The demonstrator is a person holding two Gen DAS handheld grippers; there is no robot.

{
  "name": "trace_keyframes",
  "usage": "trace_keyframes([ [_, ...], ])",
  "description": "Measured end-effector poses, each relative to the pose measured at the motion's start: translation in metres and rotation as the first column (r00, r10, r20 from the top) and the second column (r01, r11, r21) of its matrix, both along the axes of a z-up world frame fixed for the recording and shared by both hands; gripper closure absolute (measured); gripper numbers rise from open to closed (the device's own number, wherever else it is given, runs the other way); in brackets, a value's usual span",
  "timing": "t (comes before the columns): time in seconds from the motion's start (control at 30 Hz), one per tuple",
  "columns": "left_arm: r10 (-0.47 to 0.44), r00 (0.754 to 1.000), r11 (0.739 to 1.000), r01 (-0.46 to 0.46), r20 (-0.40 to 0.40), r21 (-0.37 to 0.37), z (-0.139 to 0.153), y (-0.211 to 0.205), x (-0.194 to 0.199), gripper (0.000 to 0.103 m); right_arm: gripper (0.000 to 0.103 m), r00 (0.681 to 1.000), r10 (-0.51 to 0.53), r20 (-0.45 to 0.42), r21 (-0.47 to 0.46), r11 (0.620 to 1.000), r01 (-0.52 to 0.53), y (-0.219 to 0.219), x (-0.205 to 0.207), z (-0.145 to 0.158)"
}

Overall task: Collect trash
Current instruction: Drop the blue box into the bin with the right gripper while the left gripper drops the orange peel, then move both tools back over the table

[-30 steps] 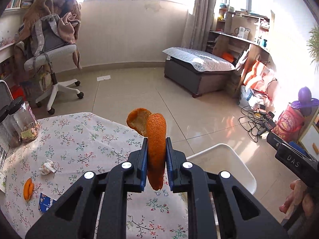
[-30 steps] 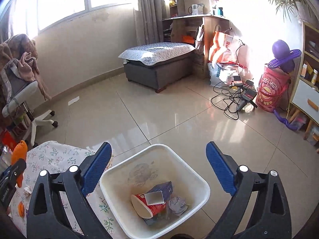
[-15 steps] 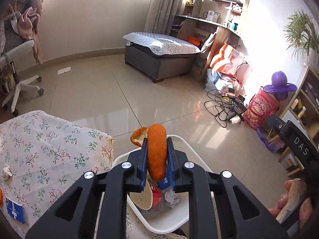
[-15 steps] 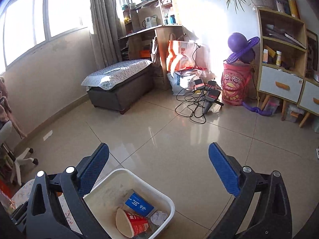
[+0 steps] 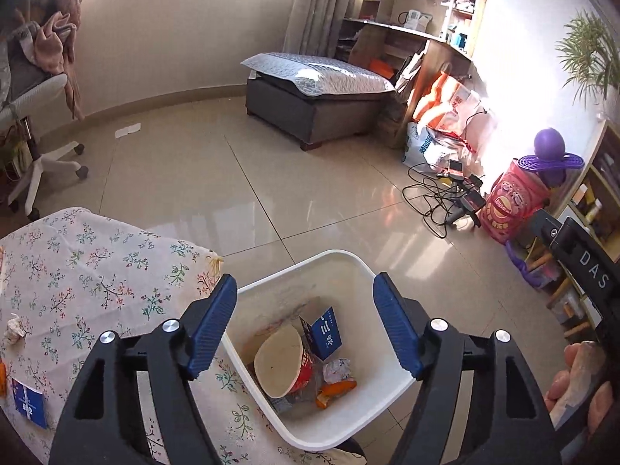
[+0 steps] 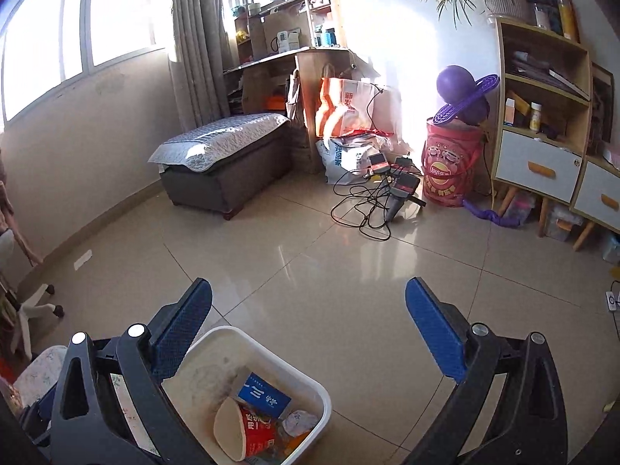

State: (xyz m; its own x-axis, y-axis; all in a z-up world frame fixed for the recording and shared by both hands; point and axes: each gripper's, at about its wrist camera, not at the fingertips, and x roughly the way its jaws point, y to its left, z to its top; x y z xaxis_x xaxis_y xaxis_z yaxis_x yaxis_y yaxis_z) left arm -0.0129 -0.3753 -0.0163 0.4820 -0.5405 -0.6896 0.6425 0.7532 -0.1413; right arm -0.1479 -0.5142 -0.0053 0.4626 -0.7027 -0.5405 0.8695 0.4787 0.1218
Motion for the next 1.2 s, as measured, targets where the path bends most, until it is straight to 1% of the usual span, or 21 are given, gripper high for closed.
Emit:
trace_keyframes([
  [0.1, 0.076, 0.994, 0.997, -0.079, 0.075, 0.026, 0.007, 0.014, 0.002, 0.020, 0.007, 0.999, 0.029, -0.035, -0.025, 0.999, -0.030, 0.010, 0.010, -0.001],
  [0.2, 0.136, 0.982, 0.990, -0.141, 0.131, 0.028, 0.014, 0.031, 0.005, 0.016, 0.007, 0.994, 0.076, -0.079, -0.063, 0.995, -0.081, 0.027, 0.021, -0.001],
  [0.3, 0.189, 0.969, 0.980, -0.196, 0.163, 0.030, 0.018, 0.047, 0.010, 0.014, 0.007, 0.986, 0.123, -0.113, -0.106, 0.985, -0.135, 0.046, 0.033, 0.000],
  [0.43, 0.251, 0.954, 0.966, -0.258, 0.164, 0.027, 0.019, 0.069, 0.016, 0.013, 0.007, 0.974, 0.176, -0.146, -0.147, 0.969, -0.197, 0.070, 0.047, 0.001],
  [0.53, 0.282, 0.946, 0.956, -0.291, 0.158, 0.035, 0.016, 0.086, 0.020, 0.012, 0.007, 0.961, 0.220, -0.166, -0.153, 0.957, -0.245, 0.086, 0.058, 0.000],
  [0.7, 0.348, 0.924, 0.932, -0.359, 0.157, 0.048, 0.012, 0.121, 0.029, 0.012, 0.007, 0.940, 0.281, -0.194, -0.161, 0.936, -0.313, 0.110, 0.076, 0.000],
  [0.8, 0.390, 0.909, 0.914, -0.401, 0.145, 0.060, 0.007, 0.142, 0.036, 0.012, 0.007, 0.922, 0.327, -0.209, -0.149, 0.921, -0.360, 0.127, 0.087, -0.002],
  [0.93, 0.442, 0.886, 0.887, -0.454, 0.137, 0.077, 0.001, 0.174, 0.042, 0.012, 0.007, 0.891, 0.396, -0.221, -0.142, 0.891, -0.431, 0.154, 0.103, -0.004],
  [1.2, 0.551, 0.824, 0.821, -0.563, 0.130, 0.091, -0.004, 0.237, 0.051, 0.011, 0.007, 0.829, 0.506, -0.240, -0.134, 0.828, -0.544, 0.208, 0.135, -0.008],
])
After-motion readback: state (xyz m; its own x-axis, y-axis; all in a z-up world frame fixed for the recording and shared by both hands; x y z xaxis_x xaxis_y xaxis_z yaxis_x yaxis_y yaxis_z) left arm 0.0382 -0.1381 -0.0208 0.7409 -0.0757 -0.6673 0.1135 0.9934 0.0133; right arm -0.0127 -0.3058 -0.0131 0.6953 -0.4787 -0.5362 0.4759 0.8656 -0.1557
